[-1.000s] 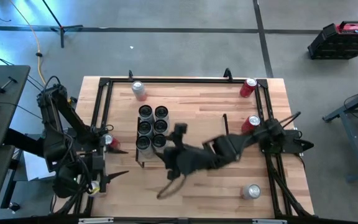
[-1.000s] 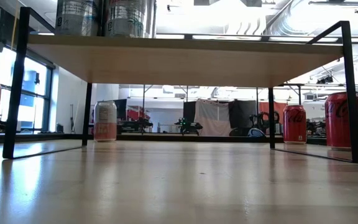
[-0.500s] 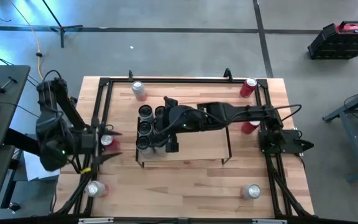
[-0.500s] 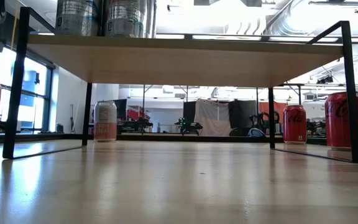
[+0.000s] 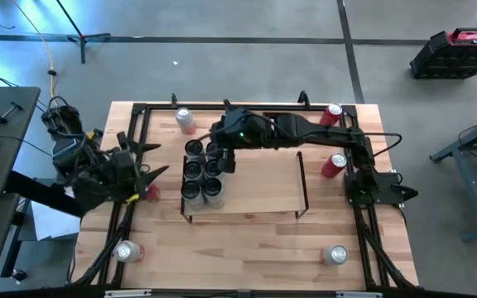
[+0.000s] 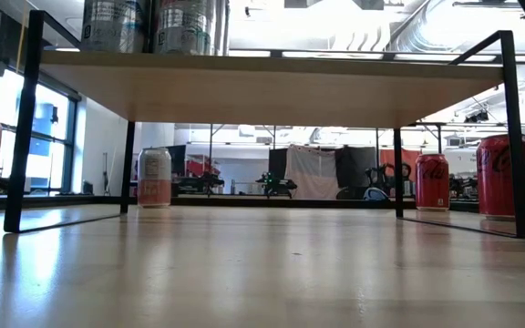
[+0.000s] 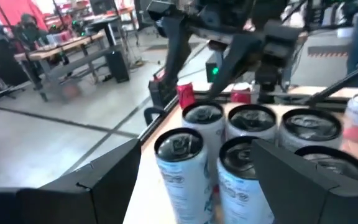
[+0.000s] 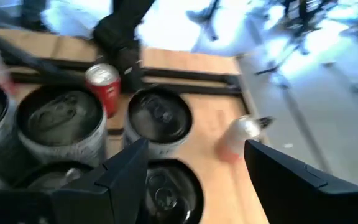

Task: Place canned beverage on shelf
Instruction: Adjust the soda cans on the shelf

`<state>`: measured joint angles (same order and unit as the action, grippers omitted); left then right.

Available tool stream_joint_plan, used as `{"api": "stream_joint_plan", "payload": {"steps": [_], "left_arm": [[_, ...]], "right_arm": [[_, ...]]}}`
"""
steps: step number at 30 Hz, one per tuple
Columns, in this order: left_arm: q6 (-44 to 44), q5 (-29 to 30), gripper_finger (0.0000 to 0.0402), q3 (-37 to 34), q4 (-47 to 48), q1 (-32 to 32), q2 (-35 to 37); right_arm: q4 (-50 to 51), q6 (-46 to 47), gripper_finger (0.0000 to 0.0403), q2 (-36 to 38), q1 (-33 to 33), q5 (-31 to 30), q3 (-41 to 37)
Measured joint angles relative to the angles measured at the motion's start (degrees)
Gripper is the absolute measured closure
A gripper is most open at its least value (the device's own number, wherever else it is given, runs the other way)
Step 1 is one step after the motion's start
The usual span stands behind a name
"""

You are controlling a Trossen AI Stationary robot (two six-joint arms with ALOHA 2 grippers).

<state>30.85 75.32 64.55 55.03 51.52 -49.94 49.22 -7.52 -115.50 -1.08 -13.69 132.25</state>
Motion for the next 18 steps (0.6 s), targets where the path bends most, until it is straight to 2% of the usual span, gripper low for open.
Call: {"api": "stream_joint_plan", "payload": {"steps": [3,7,10,15,18], "left_arm": [[0.02,-2.91,0.0108,0.0,0.6,-2.41,-0.33],[0.0,-4.33,0.0108,0.0,0.69,-4.24,-1.39],[0.02,-4.38,0.0108,0.0,0.68,-4.95,-2.14],[0.17,-5.2,0.0108,0.0,0.67,-5.06,-3.12],[0.43,-5.71,0.0108,0.0,0.62,-5.06,-3.71]], "right_arm": [[-0.19,2.13,0.0152,0.27,0.03,6.73,-0.01],[0.0,3.44,0.0152,0.48,-1.81,11.0,-0.01],[0.65,3.45,0.0152,0.45,-3.53,10.21,-0.01],[4.23,2.26,0.0152,0.43,-6.22,4.54,-0.01],[4.43,2.5,0.0152,0.08,-6.9,4.3,-0.01]]}}
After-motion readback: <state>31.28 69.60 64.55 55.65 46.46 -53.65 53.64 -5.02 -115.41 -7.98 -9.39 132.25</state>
